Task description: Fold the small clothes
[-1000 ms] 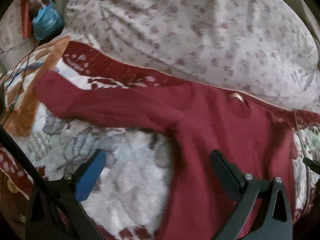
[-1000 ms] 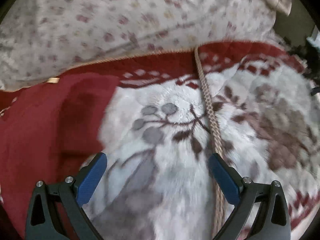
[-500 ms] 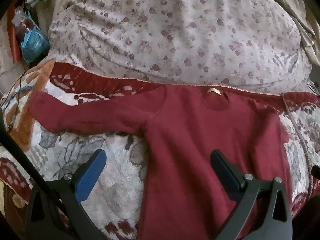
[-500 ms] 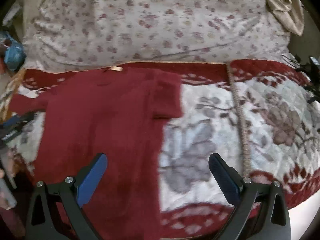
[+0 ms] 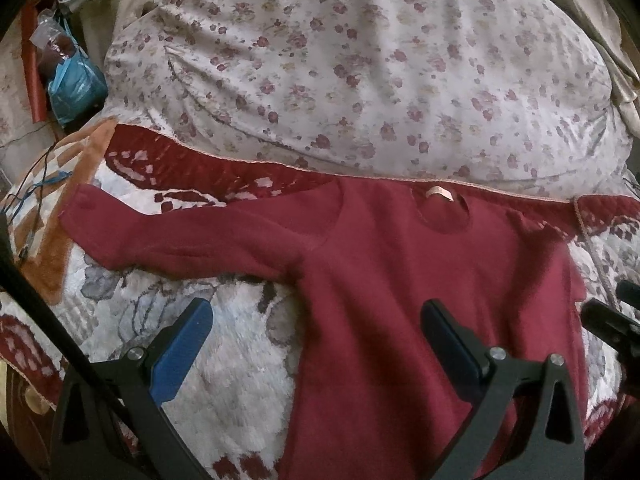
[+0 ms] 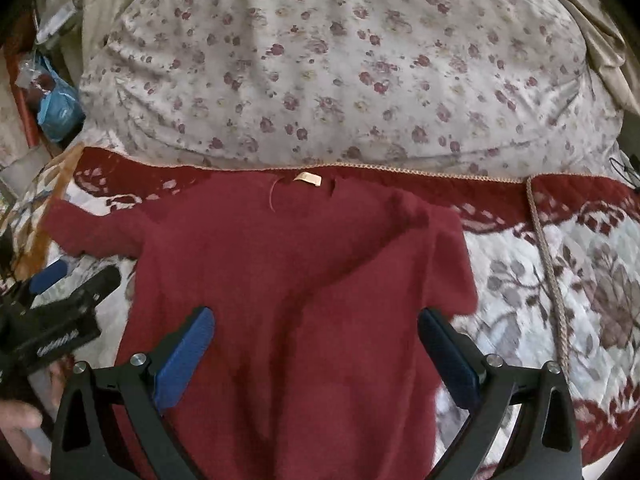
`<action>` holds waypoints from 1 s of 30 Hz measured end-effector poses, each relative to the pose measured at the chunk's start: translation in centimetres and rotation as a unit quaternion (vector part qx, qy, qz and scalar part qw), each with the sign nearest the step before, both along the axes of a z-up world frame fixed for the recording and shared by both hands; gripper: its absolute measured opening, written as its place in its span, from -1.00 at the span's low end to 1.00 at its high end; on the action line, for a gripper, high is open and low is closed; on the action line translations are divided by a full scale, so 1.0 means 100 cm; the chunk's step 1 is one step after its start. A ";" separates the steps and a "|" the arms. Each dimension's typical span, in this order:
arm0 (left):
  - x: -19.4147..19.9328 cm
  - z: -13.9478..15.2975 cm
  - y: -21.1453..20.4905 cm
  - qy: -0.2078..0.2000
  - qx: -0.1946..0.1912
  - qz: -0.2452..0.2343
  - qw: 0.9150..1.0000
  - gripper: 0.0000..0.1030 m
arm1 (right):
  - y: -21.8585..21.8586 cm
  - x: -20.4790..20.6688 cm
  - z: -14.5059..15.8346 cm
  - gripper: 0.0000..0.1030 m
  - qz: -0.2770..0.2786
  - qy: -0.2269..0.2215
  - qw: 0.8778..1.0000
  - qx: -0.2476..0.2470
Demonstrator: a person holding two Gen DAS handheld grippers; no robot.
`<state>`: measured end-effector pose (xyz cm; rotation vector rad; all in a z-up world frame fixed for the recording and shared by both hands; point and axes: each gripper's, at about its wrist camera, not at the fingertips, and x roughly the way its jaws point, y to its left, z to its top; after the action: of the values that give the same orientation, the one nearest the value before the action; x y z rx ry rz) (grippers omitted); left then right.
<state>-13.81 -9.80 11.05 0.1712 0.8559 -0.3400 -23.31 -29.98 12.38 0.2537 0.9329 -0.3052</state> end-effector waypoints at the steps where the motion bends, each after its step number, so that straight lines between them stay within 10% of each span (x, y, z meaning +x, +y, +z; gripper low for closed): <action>1: 0.002 -0.001 0.000 0.000 0.000 0.001 1.000 1.00 | 0.001 0.006 -0.003 1.00 -0.003 0.000 1.000 0.002; 30: 0.056 -0.038 0.006 0.023 0.007 0.048 0.999 1.00 | 0.009 0.084 -0.055 1.00 -0.010 0.030 0.999 -0.007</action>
<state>-8.22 -9.21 7.22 0.1352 0.9093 -0.2484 -14.92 -29.07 6.92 0.2424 0.9871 -0.3385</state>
